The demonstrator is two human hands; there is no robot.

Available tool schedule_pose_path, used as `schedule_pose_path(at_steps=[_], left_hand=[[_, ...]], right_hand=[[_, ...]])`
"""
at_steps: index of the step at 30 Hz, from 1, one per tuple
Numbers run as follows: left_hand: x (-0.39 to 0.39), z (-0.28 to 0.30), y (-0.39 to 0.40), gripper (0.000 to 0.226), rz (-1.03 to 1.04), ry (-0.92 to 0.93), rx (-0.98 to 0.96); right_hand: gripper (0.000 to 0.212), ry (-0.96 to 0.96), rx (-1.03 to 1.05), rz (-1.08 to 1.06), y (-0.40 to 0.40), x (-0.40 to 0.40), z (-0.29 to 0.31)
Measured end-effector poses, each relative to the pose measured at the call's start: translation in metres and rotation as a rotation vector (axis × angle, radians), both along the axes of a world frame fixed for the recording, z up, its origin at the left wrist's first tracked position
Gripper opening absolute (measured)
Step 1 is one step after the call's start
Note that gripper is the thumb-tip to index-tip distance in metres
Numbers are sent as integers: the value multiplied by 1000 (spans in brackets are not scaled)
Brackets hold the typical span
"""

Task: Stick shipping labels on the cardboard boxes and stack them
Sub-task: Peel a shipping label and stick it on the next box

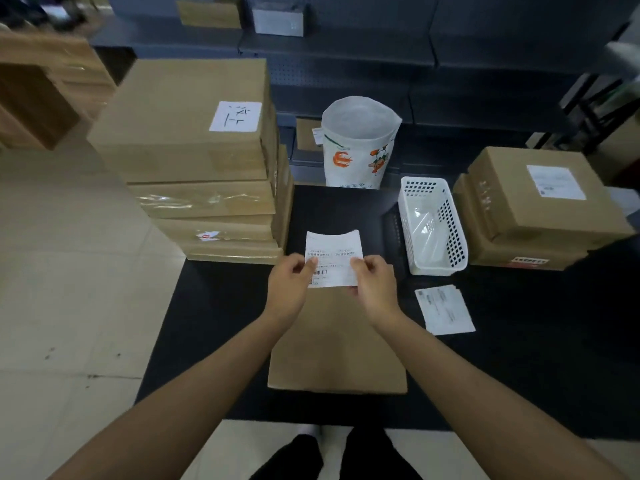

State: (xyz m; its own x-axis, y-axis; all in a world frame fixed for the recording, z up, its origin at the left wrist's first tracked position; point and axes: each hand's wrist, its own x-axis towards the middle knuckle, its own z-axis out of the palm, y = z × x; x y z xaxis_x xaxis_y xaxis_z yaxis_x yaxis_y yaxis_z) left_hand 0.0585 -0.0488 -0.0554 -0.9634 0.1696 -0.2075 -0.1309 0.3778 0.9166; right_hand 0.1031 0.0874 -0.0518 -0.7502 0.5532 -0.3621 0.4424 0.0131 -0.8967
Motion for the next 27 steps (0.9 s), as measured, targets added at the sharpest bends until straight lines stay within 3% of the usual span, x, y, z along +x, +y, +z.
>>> schedule_pose_path(at_steps=[5,8,10,12,14,17,20,24,27], left_hand=[[5,-19,-22,25,-62,90,-115],[14,-26,-27,29,-71,73,-112],[21,-24,-24,27,-96,44,-64],[26,-22,-21,27,-116,39,-24],[30,-21,-18,26,-116,19,15],[32,-29,-15,25,-97,-38,17],[31,-41,-12,28,-85,18,-119],[30,-55,-9,30,-205,231,-545],[27,-62,-6,31,-288,323,-751]], right_hand=[[17,-56,271,27,4,22,-15],[29,-58,393,99,10,33,-23],[40,-133,396,166,9,36,-26],[45,-192,270,228,4,38,-28],[39,-192,144,265,-2,40,-30],[24,-129,208,291,-5,40,-33],[25,-125,388,288,-2,40,-42],[30,-199,637,349,6,39,-50],[31,-232,720,369,9,36,-53]])
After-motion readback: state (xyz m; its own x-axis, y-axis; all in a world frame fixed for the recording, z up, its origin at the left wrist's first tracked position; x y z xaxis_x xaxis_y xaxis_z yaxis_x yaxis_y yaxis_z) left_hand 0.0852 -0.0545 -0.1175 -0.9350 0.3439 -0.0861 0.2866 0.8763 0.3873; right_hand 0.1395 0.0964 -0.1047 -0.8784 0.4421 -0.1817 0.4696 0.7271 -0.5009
